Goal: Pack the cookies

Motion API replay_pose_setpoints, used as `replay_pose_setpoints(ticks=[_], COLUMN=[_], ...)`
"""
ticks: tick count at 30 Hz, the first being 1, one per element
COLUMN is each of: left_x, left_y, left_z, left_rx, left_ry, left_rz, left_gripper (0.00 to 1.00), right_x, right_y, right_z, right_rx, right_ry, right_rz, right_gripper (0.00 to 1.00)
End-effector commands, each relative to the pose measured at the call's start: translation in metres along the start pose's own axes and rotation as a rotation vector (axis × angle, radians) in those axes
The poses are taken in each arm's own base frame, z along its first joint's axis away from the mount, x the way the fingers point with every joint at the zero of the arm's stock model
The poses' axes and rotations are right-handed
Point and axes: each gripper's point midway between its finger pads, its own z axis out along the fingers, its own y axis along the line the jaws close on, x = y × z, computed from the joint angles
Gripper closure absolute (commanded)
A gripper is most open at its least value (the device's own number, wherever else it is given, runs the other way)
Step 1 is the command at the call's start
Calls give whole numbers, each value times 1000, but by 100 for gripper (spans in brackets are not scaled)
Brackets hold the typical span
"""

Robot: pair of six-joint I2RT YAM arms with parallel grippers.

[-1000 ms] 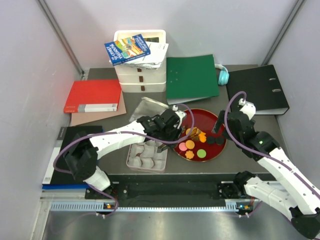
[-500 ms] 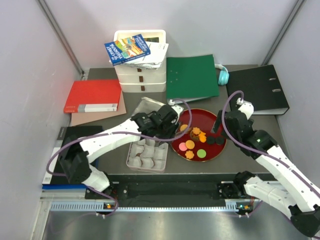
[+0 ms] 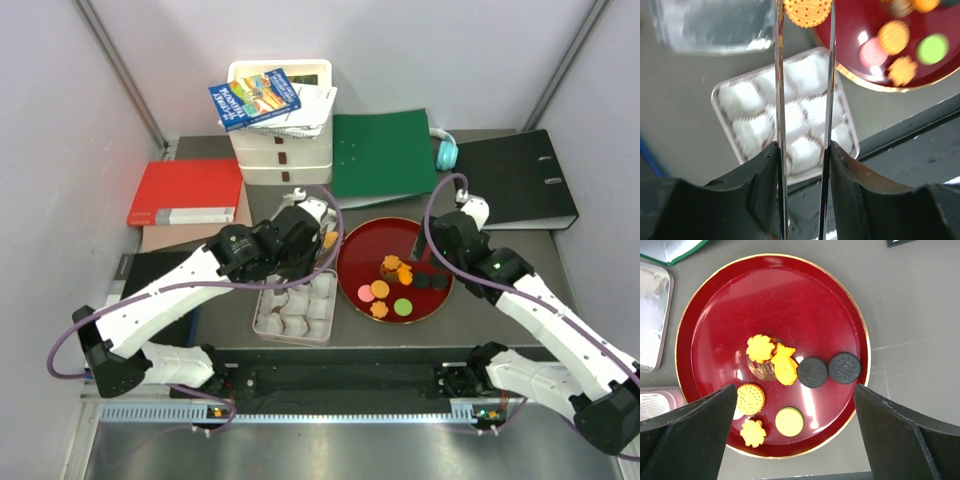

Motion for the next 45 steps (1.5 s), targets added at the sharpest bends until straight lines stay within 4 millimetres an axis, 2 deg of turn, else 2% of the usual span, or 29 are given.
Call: replay_pose_setpoints(ticks=[1,5,7,14,18,27,30,36,42,43,45], left_x=[35,41,46,54,61,65,62,58,52,50,31], left_y=[29,33,32,18,15,5,0,1,3,5,9], left_z=[-17,-27,-26,-25,-21,-10,-7,-5,-5,-6,-12], left_rx=[-115,-106,-100,-25,-7,38,60,49,27,15,0], left_ry=[83,73,83,105,122,132,123,121,114,104,38], left_rz=[-53,-81,-88,-130,-139,-146,-150,-130,-115,-113,-104], left_gripper=[55,55,55,55,55,53,52,46,45,46,46], right_x=[-22,-24,-22,-19,-15,-14,-13,-12,-13,-14,-14], right_y=[25,30,31,28,27,22,20,19,19,19,19], right_z=[-4,-2,-2,-2,-1,-4,-5,-5,-5,-4,-5], right_rx=[-80,-91,-93,-85,-84,-76,-72,-70,-69,-67,-69], right_ry=[-46,-42,-35,-25,-18,-20,-23,-24,-26,-28,-28], right_rz=[17,18,18,18,25,29,29,31,36,37,40], right_gripper=[1,1,1,1,1,1,1,1,1,1,1])
